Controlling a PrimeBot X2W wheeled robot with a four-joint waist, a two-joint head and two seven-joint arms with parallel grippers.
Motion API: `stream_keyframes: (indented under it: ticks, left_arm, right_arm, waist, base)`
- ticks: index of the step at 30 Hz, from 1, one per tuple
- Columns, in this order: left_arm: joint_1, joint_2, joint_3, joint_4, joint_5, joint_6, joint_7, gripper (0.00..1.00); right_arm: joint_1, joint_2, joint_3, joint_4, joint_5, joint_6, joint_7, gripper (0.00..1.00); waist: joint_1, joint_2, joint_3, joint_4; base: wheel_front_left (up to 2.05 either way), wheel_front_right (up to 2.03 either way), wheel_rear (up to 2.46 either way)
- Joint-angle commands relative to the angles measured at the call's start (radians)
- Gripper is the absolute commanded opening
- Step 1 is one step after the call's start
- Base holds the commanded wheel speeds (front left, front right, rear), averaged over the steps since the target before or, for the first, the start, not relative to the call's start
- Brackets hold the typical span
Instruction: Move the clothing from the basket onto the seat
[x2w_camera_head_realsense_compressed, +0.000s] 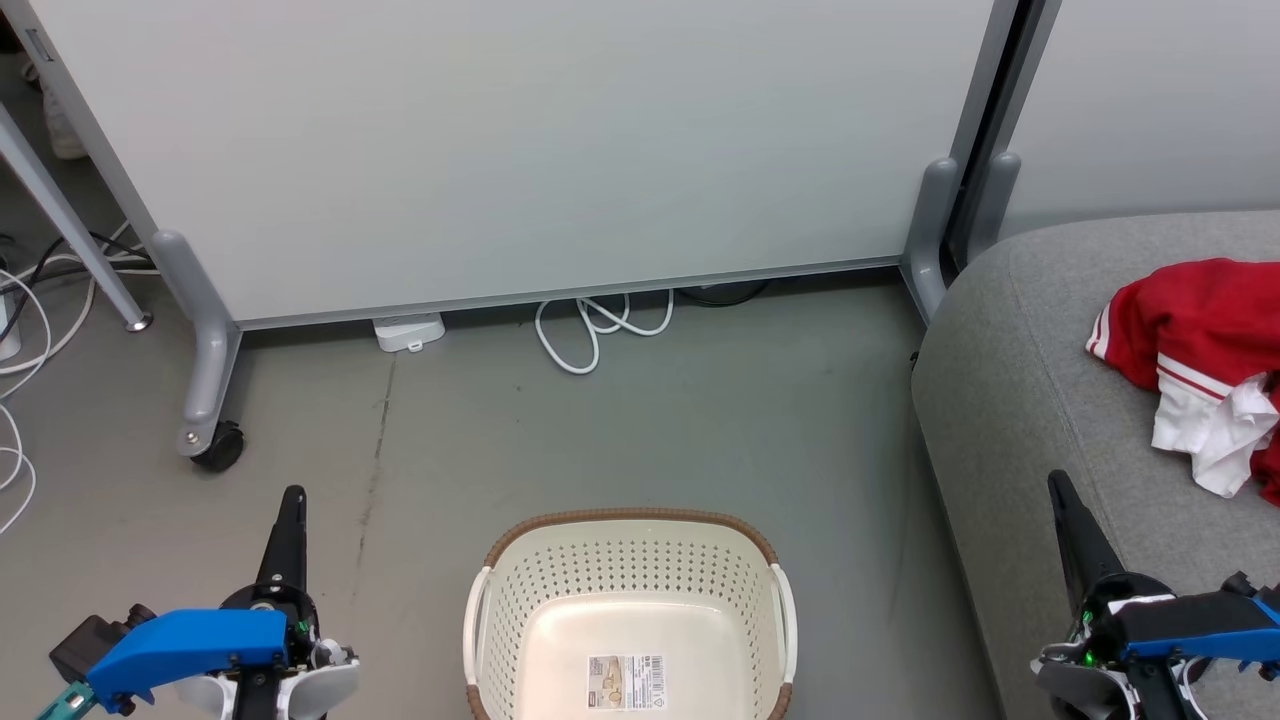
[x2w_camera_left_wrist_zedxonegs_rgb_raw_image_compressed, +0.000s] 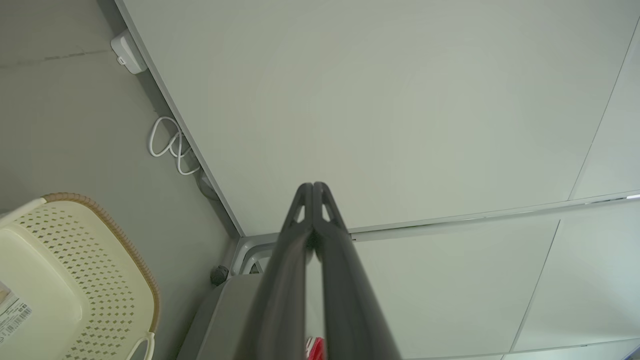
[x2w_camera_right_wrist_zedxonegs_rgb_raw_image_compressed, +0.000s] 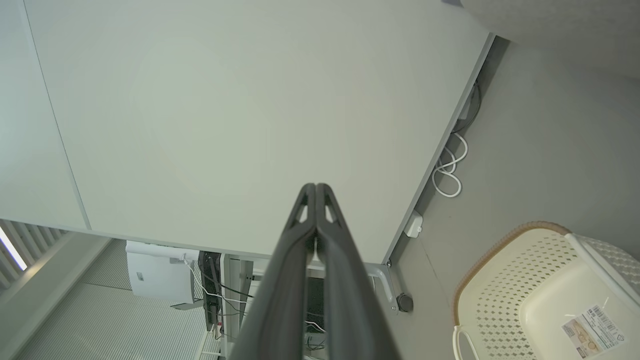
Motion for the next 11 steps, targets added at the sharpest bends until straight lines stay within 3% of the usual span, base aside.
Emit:
stream_keyframes:
  ticks: [1, 11]
  left_arm:
    - [-0.019, 0.001, 0.009, -0.01, -0.021, -0.002, 0.009, 0.0]
    - [-0.023, -0.002, 0.025, -0.019, -0.086, -0.002, 0.029, 0.0]
  right_arm:
    - [-0.015, 0.002, -0.004, -0.005, 0.025, 0.0, 0.007, 0.0]
    - [-0.019, 0.002, -0.006, -0.005, 0.099, 0.0, 0.016, 0.0]
  waist:
    - [0.0, 0.0, 0.0, -0.001]
    - [0.0, 0.0, -0.002, -0.004]
  base:
    - [0.0, 0.0, 0.0]
    - [0.0, 0.0, 0.0]
